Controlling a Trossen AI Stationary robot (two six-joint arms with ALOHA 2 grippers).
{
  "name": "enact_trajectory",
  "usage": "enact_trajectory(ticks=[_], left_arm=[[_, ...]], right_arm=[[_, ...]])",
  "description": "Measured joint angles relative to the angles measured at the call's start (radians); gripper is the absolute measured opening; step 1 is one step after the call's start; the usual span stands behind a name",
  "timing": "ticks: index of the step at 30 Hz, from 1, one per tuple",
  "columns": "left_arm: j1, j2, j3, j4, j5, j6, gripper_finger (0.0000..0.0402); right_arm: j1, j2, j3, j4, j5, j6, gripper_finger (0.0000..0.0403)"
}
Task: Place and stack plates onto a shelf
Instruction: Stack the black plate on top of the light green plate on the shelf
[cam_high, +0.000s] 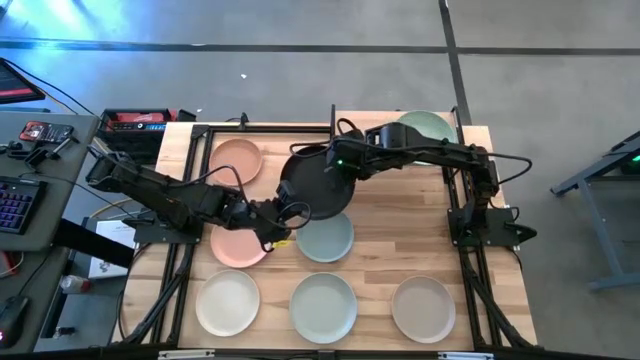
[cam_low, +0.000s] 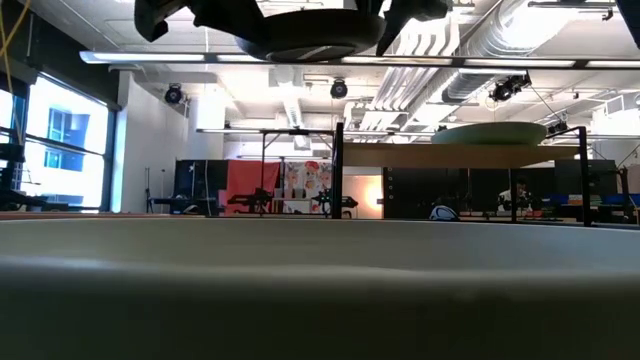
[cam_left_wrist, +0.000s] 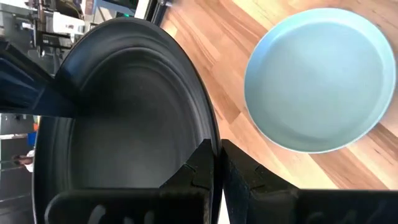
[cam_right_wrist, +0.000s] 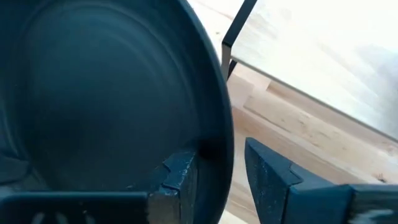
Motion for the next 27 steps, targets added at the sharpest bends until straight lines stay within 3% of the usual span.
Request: enact_trajectory(ticks=[8,27], left_arm=[[0.007,0.000,0.000,-0.008,0.001,0.002,0.0009],[0.006,0.000,0.000,-0.005,0.004,-0.023,0.0019]], right_arm=[[-0.001,-0.001,0.000,0.004,-0.033,0.019,0.0010],[-0.001,-0.002,0.000,0.001,-0.066,0.083,0.0001]])
